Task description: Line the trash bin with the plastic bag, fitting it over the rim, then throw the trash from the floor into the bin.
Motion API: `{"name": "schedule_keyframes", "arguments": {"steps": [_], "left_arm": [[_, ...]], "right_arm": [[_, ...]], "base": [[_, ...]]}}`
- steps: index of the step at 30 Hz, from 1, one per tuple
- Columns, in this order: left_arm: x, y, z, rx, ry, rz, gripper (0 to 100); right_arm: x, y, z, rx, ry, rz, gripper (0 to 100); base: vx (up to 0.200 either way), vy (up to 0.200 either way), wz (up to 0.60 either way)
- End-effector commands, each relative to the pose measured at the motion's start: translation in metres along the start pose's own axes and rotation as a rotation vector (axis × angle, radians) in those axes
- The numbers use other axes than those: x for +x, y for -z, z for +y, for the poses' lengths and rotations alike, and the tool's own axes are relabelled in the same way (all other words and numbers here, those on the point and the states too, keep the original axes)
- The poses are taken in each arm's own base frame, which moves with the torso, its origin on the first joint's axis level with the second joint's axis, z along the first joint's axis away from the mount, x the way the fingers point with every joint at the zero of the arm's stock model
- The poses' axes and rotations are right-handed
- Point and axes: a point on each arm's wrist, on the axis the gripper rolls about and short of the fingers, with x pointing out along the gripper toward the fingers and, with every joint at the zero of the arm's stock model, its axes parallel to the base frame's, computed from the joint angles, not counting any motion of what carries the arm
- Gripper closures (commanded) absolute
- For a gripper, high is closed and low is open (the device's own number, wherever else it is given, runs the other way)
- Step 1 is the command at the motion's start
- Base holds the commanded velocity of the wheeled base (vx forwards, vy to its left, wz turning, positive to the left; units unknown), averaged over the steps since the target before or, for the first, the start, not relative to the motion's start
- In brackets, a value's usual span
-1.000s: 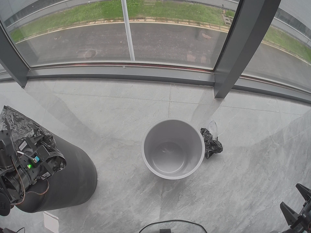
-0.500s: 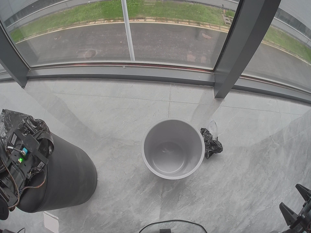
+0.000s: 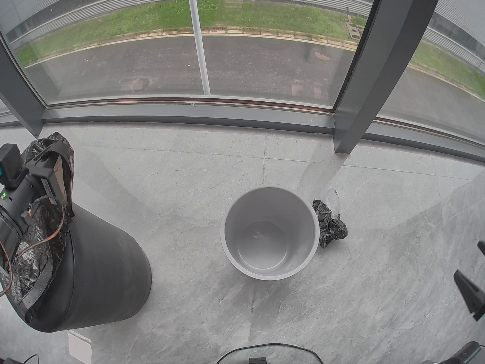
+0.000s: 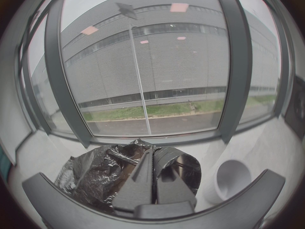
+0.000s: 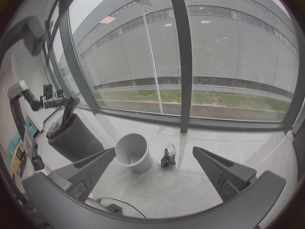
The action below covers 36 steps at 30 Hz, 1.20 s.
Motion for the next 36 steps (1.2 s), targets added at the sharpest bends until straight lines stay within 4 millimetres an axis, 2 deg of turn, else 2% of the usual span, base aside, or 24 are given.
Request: {"name": "schedule_keyframes", "arguments": {"steps": [1,4,5,6,8,9,10,12,18,21,23,25,27,36], "left_arm": [[0.024,-0.034,-0.016,-0.465,0.081,-0.069,100],[0.026,-0.041,-0.019,-0.560,0.101,-0.061,100],[0.026,-0.041,-0.019,-0.566,0.102,-0.059,100],[0.024,-0.047,-0.021,-0.655,0.128,-0.054,100],[0.022,-0.056,-0.026,-0.779,0.177,-0.053,100],[0.021,-0.058,-0.026,-0.802,0.189,-0.052,100],[0.018,-0.062,-0.029,-0.862,0.237,-0.029,100],[0.011,-0.065,-0.033,-0.918,0.306,0.026,100],[-0.001,-0.084,-0.043,-1.093,0.556,0.192,100],[-0.006,-0.093,-0.049,-1.125,0.621,0.205,100],[-0.015,-0.108,-0.059,-1.179,0.716,0.217,100],[-0.018,-0.112,-0.062,-1.183,0.747,0.220,100],[-0.023,-0.124,-0.070,-1.201,0.777,0.212,100],[-0.019,-0.122,-0.099,-1.186,0.819,0.293,100]], "right_arm": [[0.129,-0.061,-0.010,0.199,-0.121,0.052,0],[0.160,-0.053,0.003,0.213,-0.137,0.056,0],[0.162,-0.053,0.004,0.214,-0.139,0.056,0],[0.181,-0.046,0.015,0.209,-0.137,0.049,0],[0.201,-0.037,0.032,0.199,-0.124,0.034,0],[0.205,-0.036,0.036,0.197,-0.122,0.026,0],[0.216,-0.031,0.050,0.195,-0.119,0.008,0],[0.226,-0.024,0.064,0.190,-0.109,0.002,0],[0.232,-0.014,0.084,0.140,-0.132,0.025,0],[0.233,-0.010,0.088,0.108,-0.144,0.041,0],[0.235,-0.001,0.094,0.012,-0.158,0.065,0],[0.234,0.000,0.098,-0.013,-0.174,0.067,0],[0.228,0.000,0.112,-0.042,-0.227,0.062,0],[0.233,0.013,0.135,-0.069,-0.248,0.098,0]], "base": [[0.000,0.000,0.00],[0.000,0.000,0.00],[0.000,0.000,0.00],[0.000,0.000,0.00],[0.000,0.000,0.00],[0.000,0.000,0.00],[0.000,0.000,0.00],[0.000,0.000,0.00],[0.000,0.000,0.00],[0.000,0.000,0.00],[0.000,0.000,0.00],[0.000,0.000,0.00],[0.000,0.000,0.00],[0.000,0.000,0.00]]}}
